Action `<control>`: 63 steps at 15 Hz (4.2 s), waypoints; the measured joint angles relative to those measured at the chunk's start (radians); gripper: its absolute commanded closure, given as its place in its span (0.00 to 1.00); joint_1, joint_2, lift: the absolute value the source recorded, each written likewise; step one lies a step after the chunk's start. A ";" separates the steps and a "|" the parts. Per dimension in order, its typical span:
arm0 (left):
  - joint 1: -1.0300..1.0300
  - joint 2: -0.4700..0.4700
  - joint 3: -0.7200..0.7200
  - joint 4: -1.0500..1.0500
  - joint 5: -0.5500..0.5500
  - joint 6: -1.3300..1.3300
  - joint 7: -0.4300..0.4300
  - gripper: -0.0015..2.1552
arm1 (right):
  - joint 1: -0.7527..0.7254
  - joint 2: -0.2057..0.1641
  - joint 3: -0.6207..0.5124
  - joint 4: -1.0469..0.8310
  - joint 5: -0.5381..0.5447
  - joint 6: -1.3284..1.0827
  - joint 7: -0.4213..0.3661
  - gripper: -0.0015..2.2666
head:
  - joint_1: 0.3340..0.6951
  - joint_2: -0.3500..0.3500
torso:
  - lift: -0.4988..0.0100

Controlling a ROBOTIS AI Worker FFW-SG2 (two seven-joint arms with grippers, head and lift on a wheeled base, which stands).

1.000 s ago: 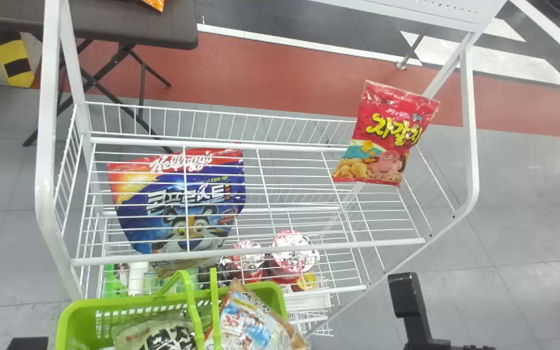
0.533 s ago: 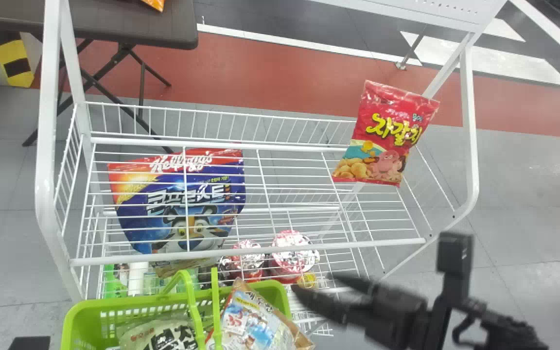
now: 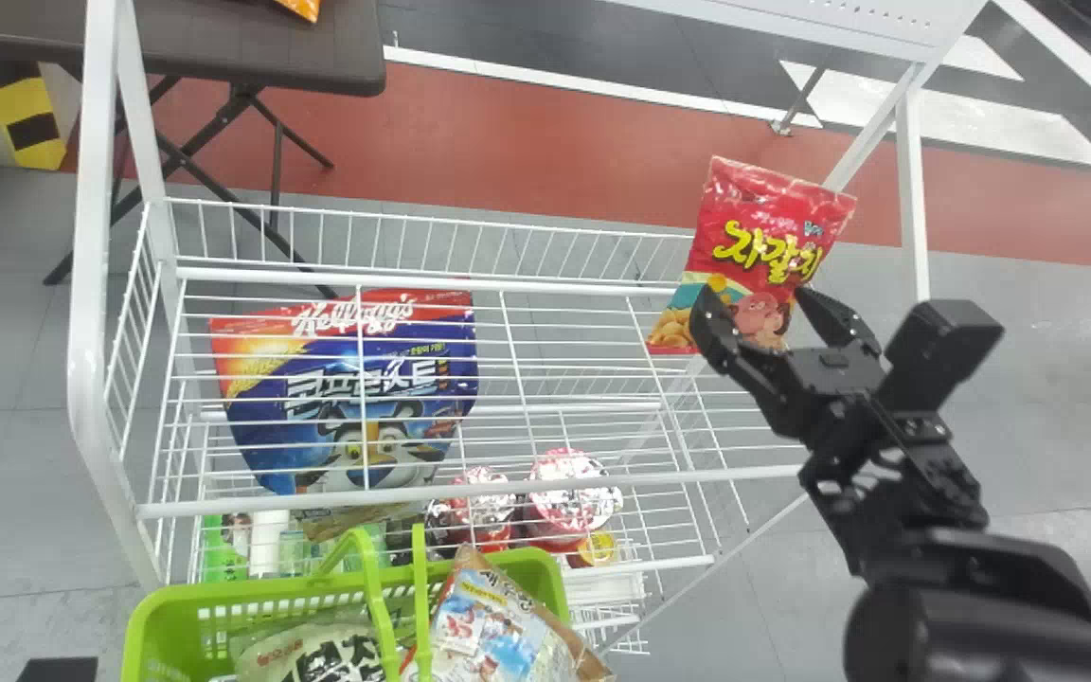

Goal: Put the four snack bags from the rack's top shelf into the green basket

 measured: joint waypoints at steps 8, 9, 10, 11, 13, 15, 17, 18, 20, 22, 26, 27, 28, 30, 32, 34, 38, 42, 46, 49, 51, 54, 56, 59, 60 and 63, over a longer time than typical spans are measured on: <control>-0.018 0.009 0.000 0.007 0.003 0.019 0.003 0.82 | -0.326 -0.053 -0.047 0.482 0.106 -0.058 -0.062 0.11 | 1.00 0.00 | 0.98; -0.021 0.010 0.000 0.008 0.003 0.021 0.004 0.82 | -0.352 -0.062 -0.050 0.515 0.103 -0.052 -0.041 0.41 | 1.00 0.00 | 0.98; -0.023 0.010 0.000 0.009 0.004 0.023 0.003 0.82 | -0.374 -0.068 -0.053 0.538 0.100 -0.040 -0.004 0.84 | 1.00 0.00 | 0.98; -0.024 0.011 0.001 0.010 0.004 0.024 0.003 0.82 | -0.388 -0.071 -0.055 0.549 0.097 -0.019 0.024 0.99 | 1.00 0.00 | 0.98; -0.025 0.010 0.001 0.010 0.005 0.024 0.004 0.82 | -0.388 -0.072 -0.056 0.549 0.082 0.008 0.054 0.99 | 1.00 0.00 | 0.98; -0.026 0.008 0.002 0.011 0.003 0.026 0.006 0.82 | -0.355 -0.072 -0.056 0.522 0.067 -0.007 0.071 0.99 | 1.00 0.00 | 0.98; -0.027 0.006 0.002 0.011 0.002 0.027 0.006 0.82 | -0.302 -0.070 -0.056 0.442 0.024 0.015 0.082 0.99 | 1.00 0.00 | 0.98; -0.028 0.005 0.002 0.011 0.001 0.027 0.006 0.82 | -0.261 -0.069 -0.054 0.383 0.000 0.032 0.084 0.99 | 1.00 0.00 | 0.98; -0.028 0.005 0.002 0.010 0.000 0.027 0.006 0.82 | -0.172 -0.065 -0.054 0.247 -0.061 0.087 0.098 0.99 | 1.00 0.00 | 0.98; -0.028 0.004 0.002 0.008 -0.001 0.027 0.006 0.82 | -0.075 -0.060 -0.067 0.072 -0.142 0.210 0.115 0.99 | 1.00 0.00 | 0.98; -0.025 0.003 0.002 0.005 -0.003 0.027 0.006 0.82 | 0.109 0.001 -0.159 -0.343 -0.301 0.654 0.217 0.99 | 1.00 0.00 | 0.98; -0.024 0.002 0.002 0.004 -0.003 0.027 0.006 0.82 | 0.140 0.021 -0.191 -0.423 -0.334 0.781 0.241 0.99 | 1.00 0.00 | 0.98; -0.023 0.002 0.002 0.004 -0.003 0.027 0.005 0.82 | 0.169 0.037 -0.231 -0.501 -0.373 0.938 0.263 0.99 | 1.00 0.00 | 0.98; -0.023 0.002 0.002 0.002 -0.003 0.027 0.004 0.82 | 0.192 0.051 -0.334 -0.590 -0.484 1.171 0.296 0.99 | 1.00 0.00 | 0.98; -0.023 0.000 0.001 0.002 -0.005 0.027 0.006 0.82 | 0.195 0.052 -0.449 -0.632 -0.618 1.218 0.320 0.99 | 1.00 0.00 | 0.98; -0.023 -0.003 -0.002 0.002 -0.009 0.027 0.006 0.82 | 0.196 0.052 -0.488 -0.642 -0.672 1.224 0.331 0.99 | 1.00 0.00 | 0.98; -0.023 -0.004 -0.011 0.002 -0.013 0.024 0.012 0.82 | 0.226 0.037 -0.460 -0.598 -0.683 1.225 0.338 0.99 | 1.00 0.00 | 0.98; -0.023 -0.004 -0.012 0.000 -0.013 0.026 0.014 0.82 | 0.266 0.009 -0.356 -0.555 -0.636 1.225 0.324 0.99 | 1.00 0.00 | 0.98; -0.023 -0.002 -0.013 -0.004 -0.014 0.032 0.020 0.82 | 0.326 -0.037 -0.170 -0.538 -0.554 1.225 0.304 0.99 | 1.00 0.00 | 0.98; -0.028 -0.002 -0.016 -0.004 -0.012 0.033 0.024 0.82 | 0.359 -0.070 -0.023 -0.492 -0.531 1.225 0.293 0.99 | 1.00 0.00 | 0.98; -0.031 -0.002 -0.020 -0.003 -0.012 0.035 0.030 0.82 | 0.359 -0.078 0.023 -0.479 -0.552 1.225 0.294 0.99 | 1.00 0.00 | 0.98; -0.030 -0.002 -0.021 -0.003 -0.012 0.036 0.029 0.82 | 0.334 -0.086 0.016 -0.460 -0.573 1.225 0.288 0.99 | 1.00 0.00 | 0.98; -0.029 -0.001 -0.022 -0.003 -0.012 0.036 0.028 0.82 | 0.292 -0.092 0.008 -0.381 -0.595 1.225 0.283 0.96 | 1.00 0.00 | 0.98; -0.029 -0.002 -0.024 -0.004 -0.012 0.036 0.030 0.82 | 0.237 -0.130 0.023 -0.272 -0.670 1.225 0.294 0.16 | 1.00 0.00 | 0.98; -0.029 -0.002 -0.024 -0.004 -0.012 0.036 0.030 0.82 | 0.236 -0.143 0.031 -0.269 -0.682 1.225 0.318 0.00 | 1.00 0.00 | 0.98; -0.029 -0.002 -0.025 -0.004 -0.012 0.036 0.030 0.82 | 0.253 -0.157 0.029 -0.314 -0.690 1.225 0.359 0.02 | 1.00 0.00 | 0.98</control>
